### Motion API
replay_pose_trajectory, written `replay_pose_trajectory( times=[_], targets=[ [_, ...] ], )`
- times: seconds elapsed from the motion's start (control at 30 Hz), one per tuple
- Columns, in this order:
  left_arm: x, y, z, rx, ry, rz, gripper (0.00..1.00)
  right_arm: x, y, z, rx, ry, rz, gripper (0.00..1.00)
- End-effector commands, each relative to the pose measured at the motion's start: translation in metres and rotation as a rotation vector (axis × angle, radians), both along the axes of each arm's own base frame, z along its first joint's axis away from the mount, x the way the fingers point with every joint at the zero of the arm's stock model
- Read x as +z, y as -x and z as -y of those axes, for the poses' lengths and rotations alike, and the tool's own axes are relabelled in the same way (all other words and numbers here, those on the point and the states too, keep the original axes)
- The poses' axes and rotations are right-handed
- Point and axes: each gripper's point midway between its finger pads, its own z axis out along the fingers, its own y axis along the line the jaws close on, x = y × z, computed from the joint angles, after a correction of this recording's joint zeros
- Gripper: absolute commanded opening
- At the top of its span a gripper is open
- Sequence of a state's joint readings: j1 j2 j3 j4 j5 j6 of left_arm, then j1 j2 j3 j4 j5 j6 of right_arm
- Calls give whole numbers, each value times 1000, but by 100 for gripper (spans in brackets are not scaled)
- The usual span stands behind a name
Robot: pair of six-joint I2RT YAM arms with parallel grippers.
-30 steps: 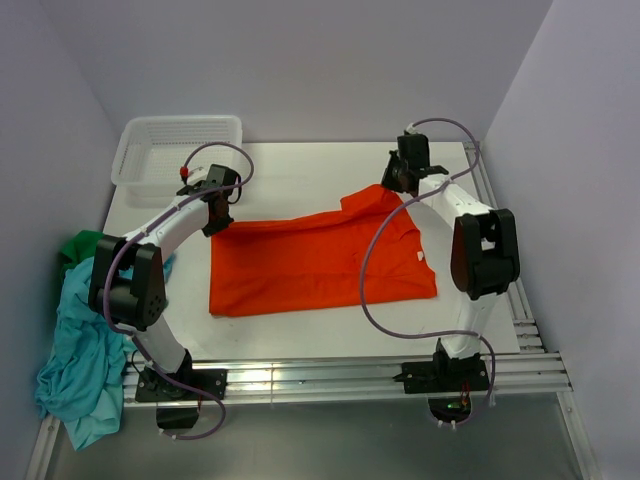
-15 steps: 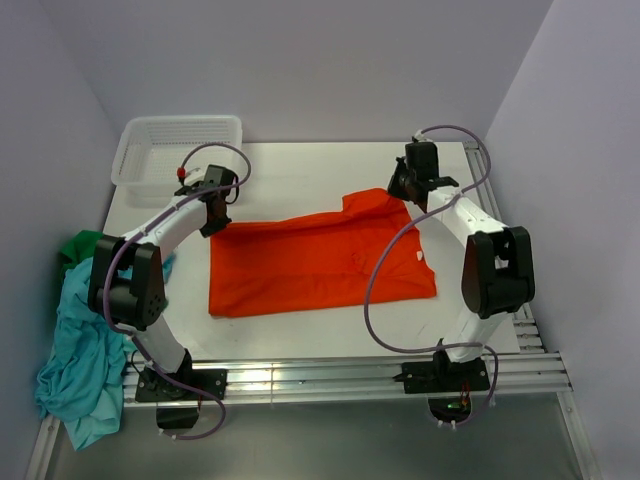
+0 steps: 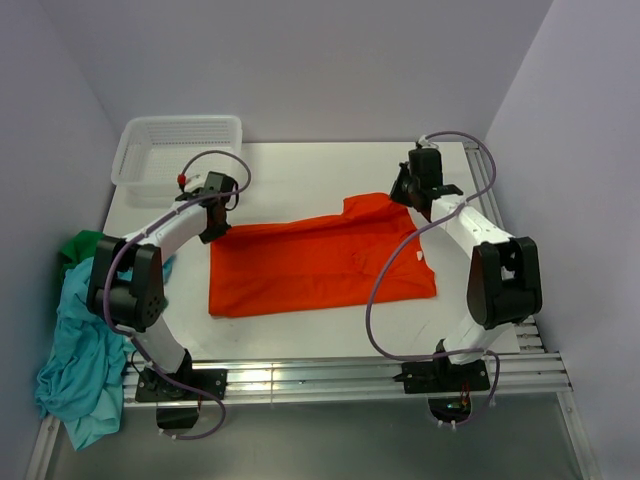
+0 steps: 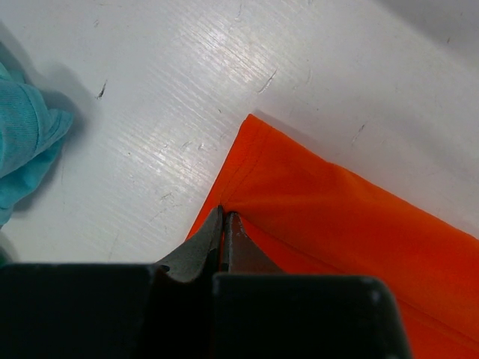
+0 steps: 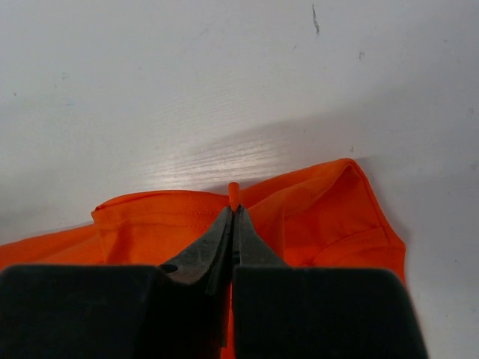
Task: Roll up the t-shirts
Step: Fold the tshirt
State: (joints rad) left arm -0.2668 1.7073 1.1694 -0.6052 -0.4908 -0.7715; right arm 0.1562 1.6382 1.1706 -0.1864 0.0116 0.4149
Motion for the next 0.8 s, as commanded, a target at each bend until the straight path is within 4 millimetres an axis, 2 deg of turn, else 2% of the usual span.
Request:
replay_pose_trajectory(
  times=[0.0, 0.23, 0.77],
  targets=[
    [23, -6, -5, 13, 1, 81, 0, 26, 2, 8, -35, -7, 76, 0],
    [21, -3, -5, 10, -2, 72, 0, 12, 16, 11, -48, -11, 55, 0],
    [16, 13, -4, 4, 1, 50, 0, 4, 37, 18, -75, -10, 47, 0]
  ],
)
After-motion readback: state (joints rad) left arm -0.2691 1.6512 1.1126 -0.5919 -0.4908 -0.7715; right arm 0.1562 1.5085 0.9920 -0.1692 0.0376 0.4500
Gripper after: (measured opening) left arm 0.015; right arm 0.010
